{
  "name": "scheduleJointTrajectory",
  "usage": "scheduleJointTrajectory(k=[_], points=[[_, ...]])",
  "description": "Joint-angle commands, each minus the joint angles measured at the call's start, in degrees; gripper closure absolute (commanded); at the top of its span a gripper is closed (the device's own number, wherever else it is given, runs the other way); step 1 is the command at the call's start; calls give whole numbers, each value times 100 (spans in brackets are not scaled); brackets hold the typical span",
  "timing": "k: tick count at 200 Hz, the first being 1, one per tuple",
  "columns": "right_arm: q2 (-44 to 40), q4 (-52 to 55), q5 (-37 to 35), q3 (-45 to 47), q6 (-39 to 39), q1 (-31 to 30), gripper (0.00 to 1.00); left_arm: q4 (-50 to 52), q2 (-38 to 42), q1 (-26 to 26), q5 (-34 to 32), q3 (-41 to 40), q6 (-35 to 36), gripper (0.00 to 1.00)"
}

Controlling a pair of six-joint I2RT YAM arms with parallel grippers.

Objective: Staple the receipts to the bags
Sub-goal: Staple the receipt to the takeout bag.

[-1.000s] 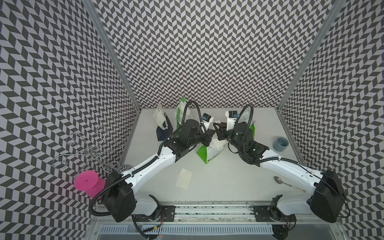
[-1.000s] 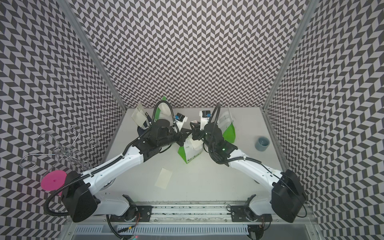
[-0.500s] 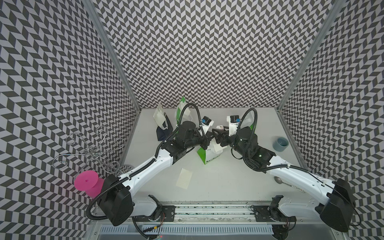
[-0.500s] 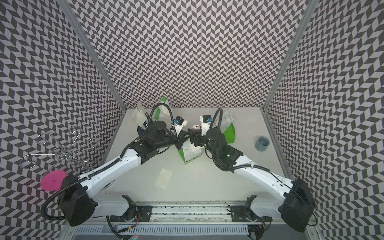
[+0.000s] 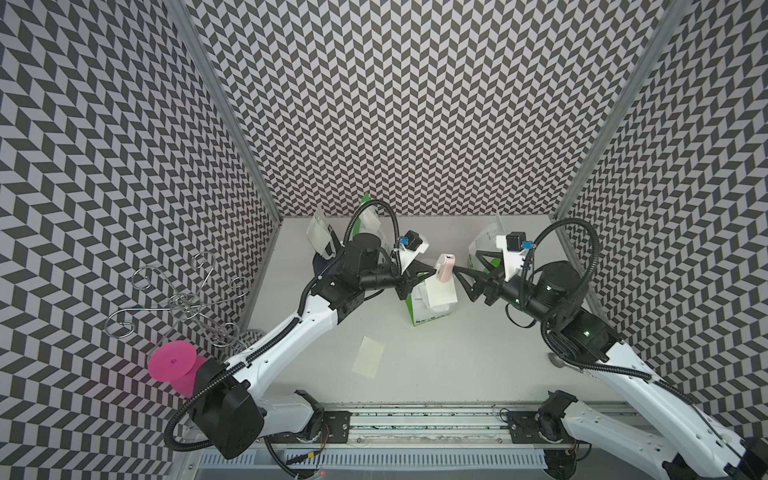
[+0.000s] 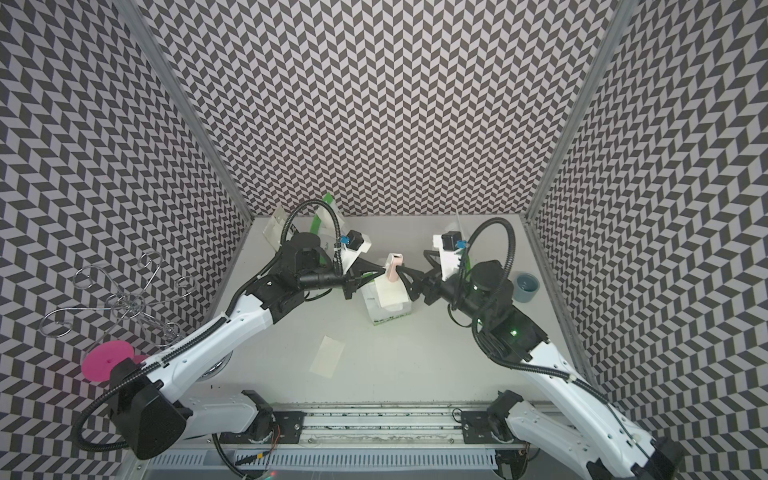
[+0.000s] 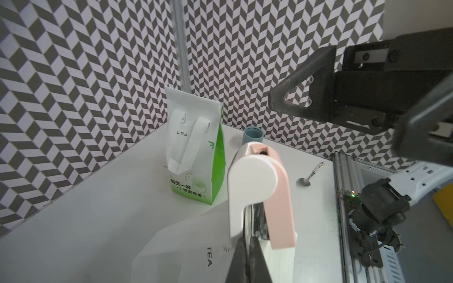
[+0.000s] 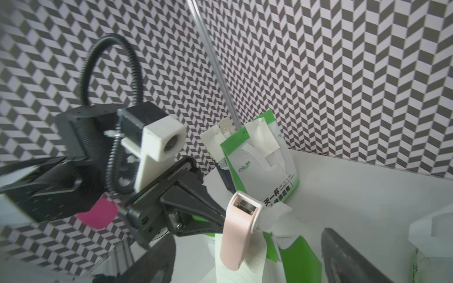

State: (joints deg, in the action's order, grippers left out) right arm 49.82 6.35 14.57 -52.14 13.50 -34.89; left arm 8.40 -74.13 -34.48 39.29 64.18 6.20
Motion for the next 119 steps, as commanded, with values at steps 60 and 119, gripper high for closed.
scheduleJointTrajectory(k=[60,119], points=[[24,-154,2175,-29,-687,176,6,813,190,48,1757,384,650,100],[357,-46,2828,-216,-959,167,7,960,284,55,2069,386,744,100]])
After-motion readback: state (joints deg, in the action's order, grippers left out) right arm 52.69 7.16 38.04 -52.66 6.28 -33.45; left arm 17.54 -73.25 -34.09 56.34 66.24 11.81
